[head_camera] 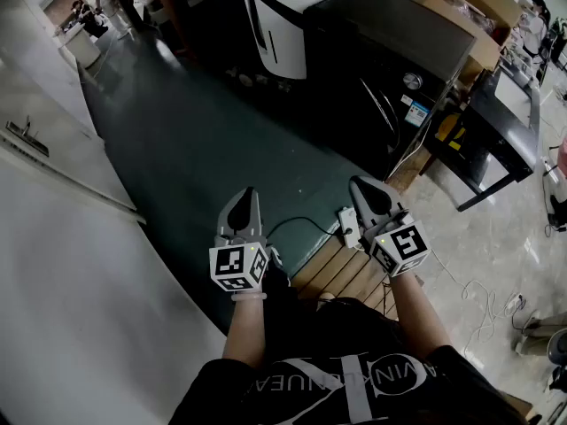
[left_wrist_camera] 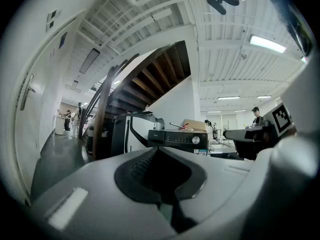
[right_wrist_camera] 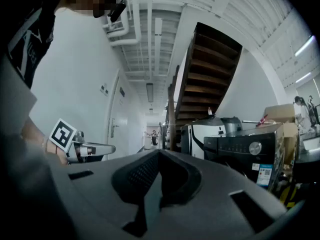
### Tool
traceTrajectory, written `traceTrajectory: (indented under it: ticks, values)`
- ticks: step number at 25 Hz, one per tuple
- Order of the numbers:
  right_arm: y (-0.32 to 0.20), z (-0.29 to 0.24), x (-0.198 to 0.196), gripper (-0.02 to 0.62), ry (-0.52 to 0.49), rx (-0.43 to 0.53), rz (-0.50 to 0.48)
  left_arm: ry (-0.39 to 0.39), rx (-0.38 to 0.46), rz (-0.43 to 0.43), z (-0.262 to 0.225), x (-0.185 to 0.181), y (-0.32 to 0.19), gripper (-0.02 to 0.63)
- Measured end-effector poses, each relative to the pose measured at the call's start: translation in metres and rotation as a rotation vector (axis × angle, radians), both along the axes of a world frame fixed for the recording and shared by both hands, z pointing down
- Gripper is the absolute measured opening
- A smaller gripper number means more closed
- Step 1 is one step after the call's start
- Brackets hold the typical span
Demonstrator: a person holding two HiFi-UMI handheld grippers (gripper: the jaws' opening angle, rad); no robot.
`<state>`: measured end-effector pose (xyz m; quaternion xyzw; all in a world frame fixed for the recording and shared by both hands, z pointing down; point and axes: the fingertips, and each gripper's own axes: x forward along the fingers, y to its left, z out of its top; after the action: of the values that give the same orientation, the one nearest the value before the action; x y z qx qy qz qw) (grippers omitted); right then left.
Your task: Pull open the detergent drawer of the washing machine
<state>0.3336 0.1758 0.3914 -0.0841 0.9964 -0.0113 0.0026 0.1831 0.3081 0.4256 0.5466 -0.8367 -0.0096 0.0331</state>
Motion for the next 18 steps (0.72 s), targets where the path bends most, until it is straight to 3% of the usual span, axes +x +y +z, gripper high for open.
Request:
traceTrajectory:
  ticks: [3, 7, 18]
  values:
    - [-0.002, -0.001, -0.008, 0.011, -0.035, -0.007, -0.024, -0.010, -0.001, 0.006, -0.001, -0.005, -0.005, 0.011]
    - [-0.008, 0.003, -0.013, 0.011, 0.000, 0.020, -0.020, -0.003, -0.001, 0.002, -0.001, -0.011, -0.010, 0.011]
    - [-0.011, 0.005, -0.061, 0.011, -0.015, 0.002, -0.062, -0.008, -0.008, 0.035, -0.007, -0.048, -0.018, 0.012]
